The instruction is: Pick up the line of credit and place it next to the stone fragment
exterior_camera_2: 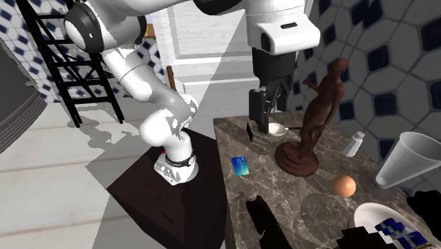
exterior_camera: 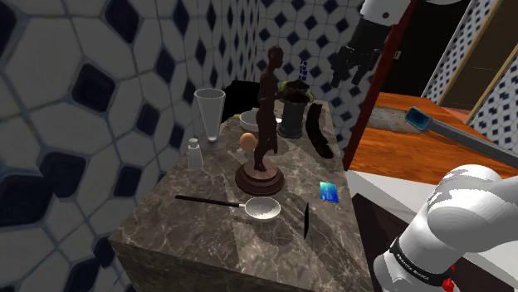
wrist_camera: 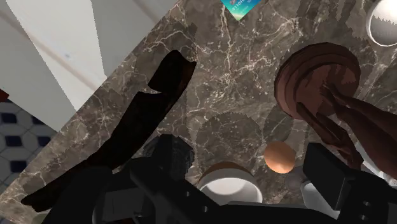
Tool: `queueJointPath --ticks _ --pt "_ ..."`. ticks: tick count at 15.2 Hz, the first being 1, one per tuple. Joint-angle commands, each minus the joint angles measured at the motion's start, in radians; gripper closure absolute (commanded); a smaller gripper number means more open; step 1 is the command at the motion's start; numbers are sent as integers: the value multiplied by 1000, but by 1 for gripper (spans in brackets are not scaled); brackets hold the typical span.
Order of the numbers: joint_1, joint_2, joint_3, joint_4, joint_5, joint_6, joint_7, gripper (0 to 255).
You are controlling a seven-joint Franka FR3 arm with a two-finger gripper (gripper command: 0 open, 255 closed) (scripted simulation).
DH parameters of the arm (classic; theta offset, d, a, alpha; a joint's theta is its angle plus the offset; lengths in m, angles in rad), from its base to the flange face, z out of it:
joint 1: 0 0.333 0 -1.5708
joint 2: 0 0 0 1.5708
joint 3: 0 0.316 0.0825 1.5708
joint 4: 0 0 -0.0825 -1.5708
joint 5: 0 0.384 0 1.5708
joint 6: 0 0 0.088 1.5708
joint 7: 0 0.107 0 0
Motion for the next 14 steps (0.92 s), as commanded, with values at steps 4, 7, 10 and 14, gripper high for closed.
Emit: queueJointPath --ticks 4,7,10,14 --pt "-34 -48 36 -124 3 64 107 0" --pt "-64 -88 76 -240 12 125 215 0" --pt "-92 -120 122 -347 28 185 325 0" --pt "-119 -145 189 -478 60 266 476 0"
